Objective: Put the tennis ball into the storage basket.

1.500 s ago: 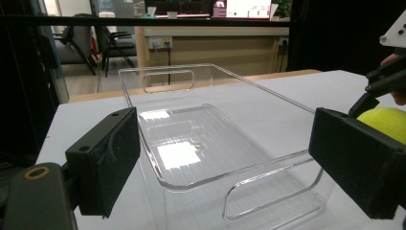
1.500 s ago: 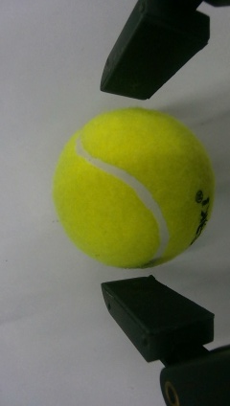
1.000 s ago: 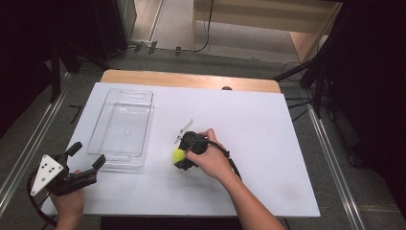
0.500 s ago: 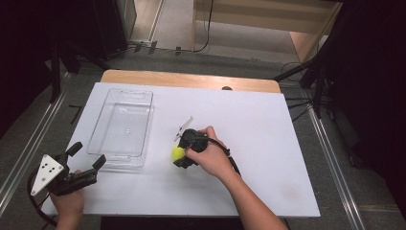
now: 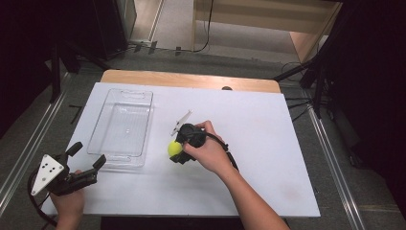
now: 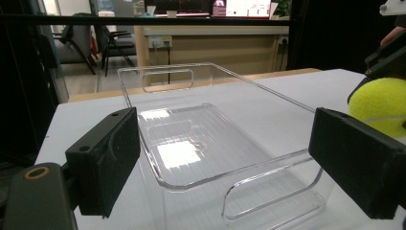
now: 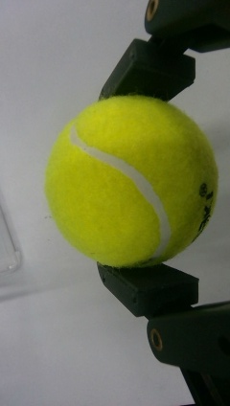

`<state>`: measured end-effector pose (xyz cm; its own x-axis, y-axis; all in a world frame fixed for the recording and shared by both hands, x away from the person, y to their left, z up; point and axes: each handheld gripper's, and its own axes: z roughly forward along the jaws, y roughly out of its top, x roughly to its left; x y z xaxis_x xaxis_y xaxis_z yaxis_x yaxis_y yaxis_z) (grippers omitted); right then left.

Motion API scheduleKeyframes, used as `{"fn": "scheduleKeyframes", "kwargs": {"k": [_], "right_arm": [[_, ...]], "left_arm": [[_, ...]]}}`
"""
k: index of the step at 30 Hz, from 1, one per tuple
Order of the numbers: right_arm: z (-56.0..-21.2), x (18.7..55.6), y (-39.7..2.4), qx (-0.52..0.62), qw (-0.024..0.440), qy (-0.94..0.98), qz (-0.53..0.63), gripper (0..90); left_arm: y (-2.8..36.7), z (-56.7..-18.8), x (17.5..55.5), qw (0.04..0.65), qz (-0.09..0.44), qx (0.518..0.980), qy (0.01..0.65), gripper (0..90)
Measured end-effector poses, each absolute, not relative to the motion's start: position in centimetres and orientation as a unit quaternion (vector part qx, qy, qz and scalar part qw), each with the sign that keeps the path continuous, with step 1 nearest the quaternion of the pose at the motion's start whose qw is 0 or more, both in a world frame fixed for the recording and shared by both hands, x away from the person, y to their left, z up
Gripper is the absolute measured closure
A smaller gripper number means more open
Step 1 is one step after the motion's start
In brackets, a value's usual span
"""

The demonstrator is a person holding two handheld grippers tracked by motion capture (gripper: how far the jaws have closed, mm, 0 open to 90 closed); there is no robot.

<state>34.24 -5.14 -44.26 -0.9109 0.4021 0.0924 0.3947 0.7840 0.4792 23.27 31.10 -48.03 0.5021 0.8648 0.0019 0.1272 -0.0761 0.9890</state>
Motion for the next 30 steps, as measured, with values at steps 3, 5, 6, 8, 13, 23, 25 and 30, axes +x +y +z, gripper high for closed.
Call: {"fn": "scheduleKeyframes", "kwargs": {"k": [3,5,6,8,13,23,25,30], "right_arm": [[-44.1,34.4,-5.1,0.201,0.013,0.946,0.254,23.7],[-43.7,34.5,-5.0,0.207,0.009,0.944,0.256,23.7],[-43.7,34.5,-5.0,0.207,0.009,0.944,0.256,23.7],[-43.6,34.6,-4.9,0.206,0.011,0.945,0.255,23.6],[-43.1,34.8,-4.6,0.207,0.014,0.944,0.255,23.6],[-42.3,35.2,-4.1,0.198,0.014,0.945,0.260,23.6],[-42.1,35.4,-4.0,0.195,0.016,0.946,0.257,23.7],[-41.4,35.5,-3.7,0.194,0.017,0.946,0.260,23.6]], "left_arm": [[31.1,-48.0,23.3,0.565,0.326,0.657,0.378,11.0],[31.1,-48.0,23.3,0.565,0.326,0.657,0.378,11.1],[31.1,-48.0,23.3,0.565,0.326,0.657,0.378,11.1],[31.1,-48.0,23.3,0.565,0.326,0.657,0.378,11.1],[31.1,-48.0,23.3,0.566,0.326,0.657,0.378,11.1],[31.1,-48.0,23.3,0.566,0.326,0.657,0.378,11.1],[31.1,-48.0,23.3,0.566,0.326,0.657,0.377,11.1],[31.1,-48.0,23.3,0.565,0.326,0.657,0.378,11.1]]}}
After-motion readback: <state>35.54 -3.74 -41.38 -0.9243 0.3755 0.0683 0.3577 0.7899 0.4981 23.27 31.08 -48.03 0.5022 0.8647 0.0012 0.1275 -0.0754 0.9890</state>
